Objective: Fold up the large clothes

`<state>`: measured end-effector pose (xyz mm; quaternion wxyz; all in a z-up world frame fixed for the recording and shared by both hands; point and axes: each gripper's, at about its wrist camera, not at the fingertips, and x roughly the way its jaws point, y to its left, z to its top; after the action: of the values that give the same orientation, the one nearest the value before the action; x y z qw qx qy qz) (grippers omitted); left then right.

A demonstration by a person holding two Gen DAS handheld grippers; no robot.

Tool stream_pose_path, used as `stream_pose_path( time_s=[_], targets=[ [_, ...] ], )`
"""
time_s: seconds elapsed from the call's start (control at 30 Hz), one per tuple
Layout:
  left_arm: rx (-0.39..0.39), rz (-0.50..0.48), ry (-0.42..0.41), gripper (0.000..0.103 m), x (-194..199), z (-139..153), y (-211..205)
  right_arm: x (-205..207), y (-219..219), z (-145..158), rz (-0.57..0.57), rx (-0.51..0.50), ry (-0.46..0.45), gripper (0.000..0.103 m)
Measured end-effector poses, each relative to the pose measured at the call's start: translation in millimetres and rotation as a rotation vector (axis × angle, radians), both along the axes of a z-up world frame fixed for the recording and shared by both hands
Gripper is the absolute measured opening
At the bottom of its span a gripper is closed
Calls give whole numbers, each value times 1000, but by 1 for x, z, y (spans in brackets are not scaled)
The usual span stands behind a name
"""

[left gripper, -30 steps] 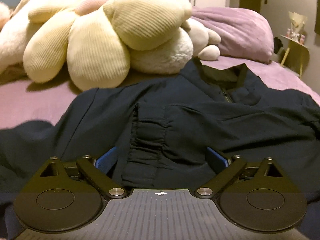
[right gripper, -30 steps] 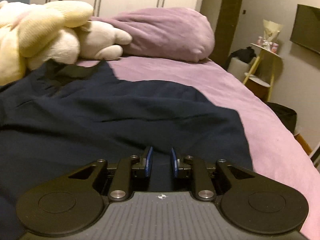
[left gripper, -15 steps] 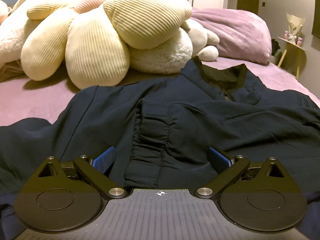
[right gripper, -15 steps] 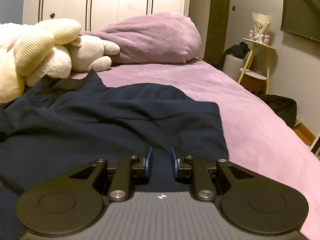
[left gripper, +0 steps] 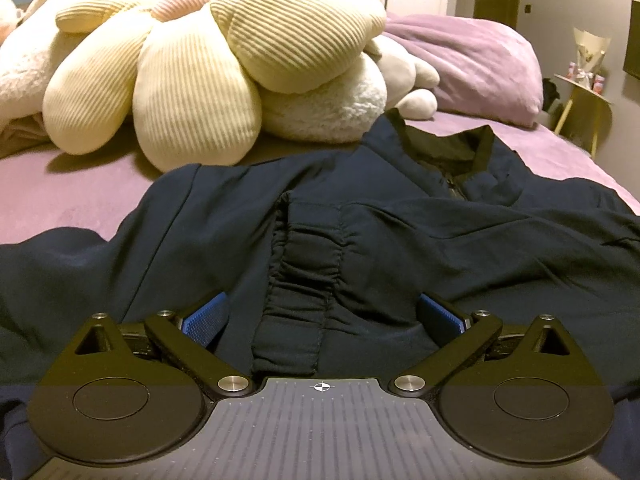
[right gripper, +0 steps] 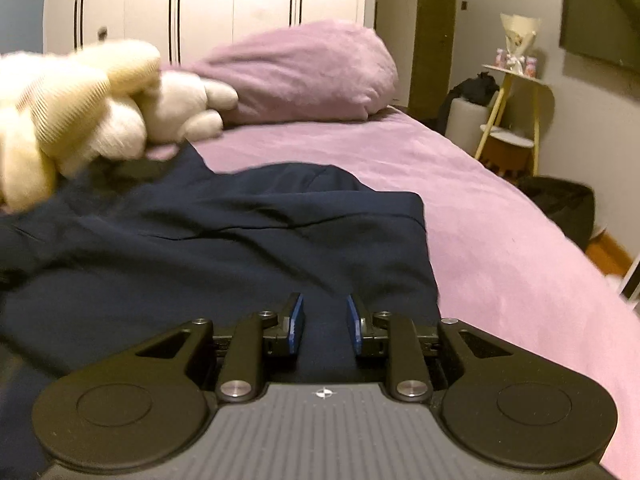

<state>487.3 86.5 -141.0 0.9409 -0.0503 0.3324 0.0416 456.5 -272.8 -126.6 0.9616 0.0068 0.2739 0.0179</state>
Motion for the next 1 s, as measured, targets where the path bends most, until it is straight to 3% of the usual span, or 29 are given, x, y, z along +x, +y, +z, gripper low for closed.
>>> stream_pose_path(
  time_s=[0.07, 0.17, 0.27, 0.43, 0.6, 0.73, 0.87, 1.0],
  targets=[
    [3, 1, 3, 103, 0, 0, -1, -20, -5, -2, 2, 24, 0, 24],
    [3, 5, 9, 103, -1, 1, -1, -28, -5, -14, 23, -23, -1, 24],
    [-1, 9, 15, 103, -3, 2, 0, -16, 1, -22, 40, -76, 6, 24],
    [-17, 12, 53, 103, -9, 6, 4, 0, -1, -24, 47, -80, 14, 24],
    [-52, 27, 108, 103, -31, 23, 25, 1, 19, -23, 51, -218, 15, 27],
    [-132, 94, 97, 103, -82, 46, 64, -8, 39, -7, 25, -329, 45, 29],
    [-169, 151, 41, 103, -155, 61, 121, -45, 50, 21, 9, -201, 21, 29],
    [-281, 383, 36, 103, -212, 50, 211, -70, 86, 28, 133, -53, 51, 29]
  ],
)
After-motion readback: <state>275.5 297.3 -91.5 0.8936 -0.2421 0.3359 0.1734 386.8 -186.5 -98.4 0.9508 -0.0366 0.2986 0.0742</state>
